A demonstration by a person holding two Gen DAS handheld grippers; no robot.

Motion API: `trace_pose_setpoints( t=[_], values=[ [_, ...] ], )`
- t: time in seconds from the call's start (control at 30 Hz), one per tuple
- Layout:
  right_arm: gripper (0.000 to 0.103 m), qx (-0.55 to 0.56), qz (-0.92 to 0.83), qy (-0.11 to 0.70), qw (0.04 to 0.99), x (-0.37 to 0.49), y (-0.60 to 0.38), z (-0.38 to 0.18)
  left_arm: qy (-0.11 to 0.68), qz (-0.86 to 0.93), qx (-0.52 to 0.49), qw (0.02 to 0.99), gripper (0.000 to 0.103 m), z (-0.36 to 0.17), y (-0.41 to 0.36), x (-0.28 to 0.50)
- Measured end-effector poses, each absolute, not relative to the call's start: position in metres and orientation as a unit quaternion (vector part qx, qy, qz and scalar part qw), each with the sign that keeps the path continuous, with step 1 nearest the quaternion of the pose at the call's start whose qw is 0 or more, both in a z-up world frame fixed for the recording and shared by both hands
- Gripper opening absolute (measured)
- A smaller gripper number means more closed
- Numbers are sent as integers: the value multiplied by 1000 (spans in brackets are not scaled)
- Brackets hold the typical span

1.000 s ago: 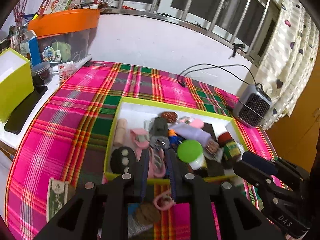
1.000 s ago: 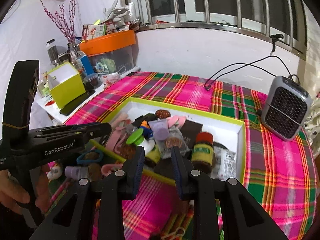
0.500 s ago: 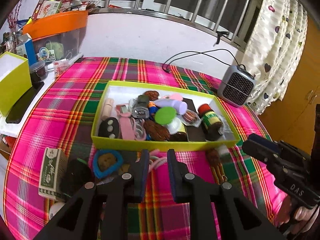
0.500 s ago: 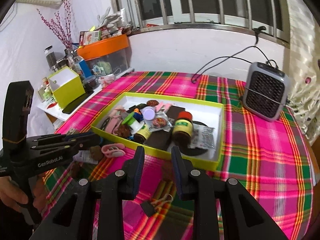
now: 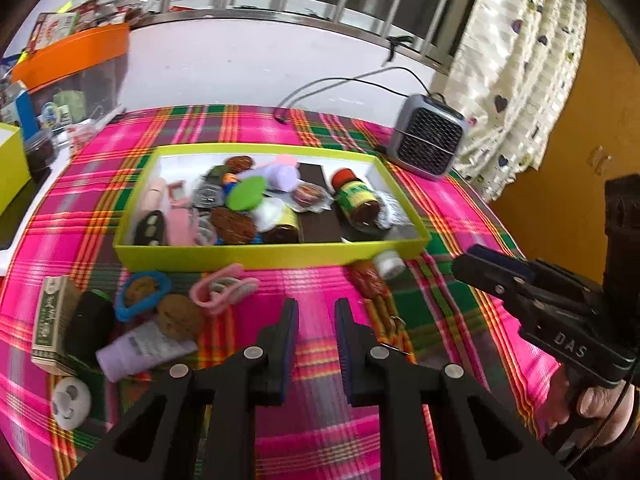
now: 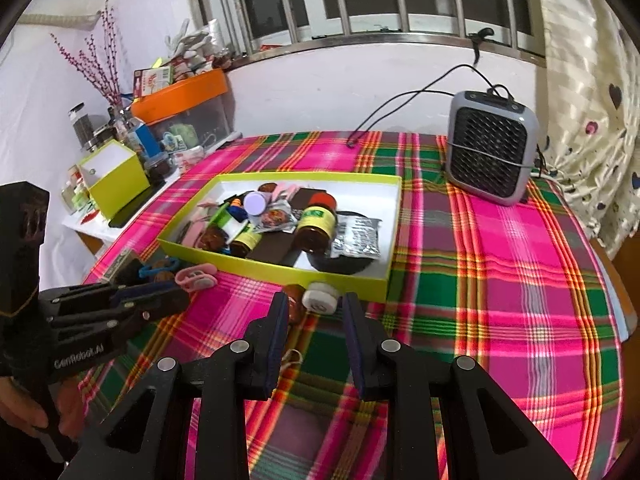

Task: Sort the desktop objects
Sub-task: 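Grasp the black binder clip with the left gripper while the right gripper withdraws from the box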

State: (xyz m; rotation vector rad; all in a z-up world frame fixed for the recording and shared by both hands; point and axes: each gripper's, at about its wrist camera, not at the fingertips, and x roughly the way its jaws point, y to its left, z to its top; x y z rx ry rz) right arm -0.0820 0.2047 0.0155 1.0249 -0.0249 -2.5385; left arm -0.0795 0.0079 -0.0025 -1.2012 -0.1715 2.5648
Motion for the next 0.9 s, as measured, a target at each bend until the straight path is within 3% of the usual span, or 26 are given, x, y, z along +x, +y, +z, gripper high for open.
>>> trace_pose_setpoints(
  t=[0.4, 0.57, 0.9],
  values=[
    [29, 379, -903, -15, 200, -81, 214, 5, -30, 880, -432, 193, 19, -16, 43, -75],
    [29, 381, -903, -18, 199, -80, 219, 2, -1, 873, -439, 211, 28, -26, 60, -71],
    [29, 389, -900, -25, 197, -82, 227, -5, 30, 863, -451, 226, 32, -42, 78, -70]
  ],
)
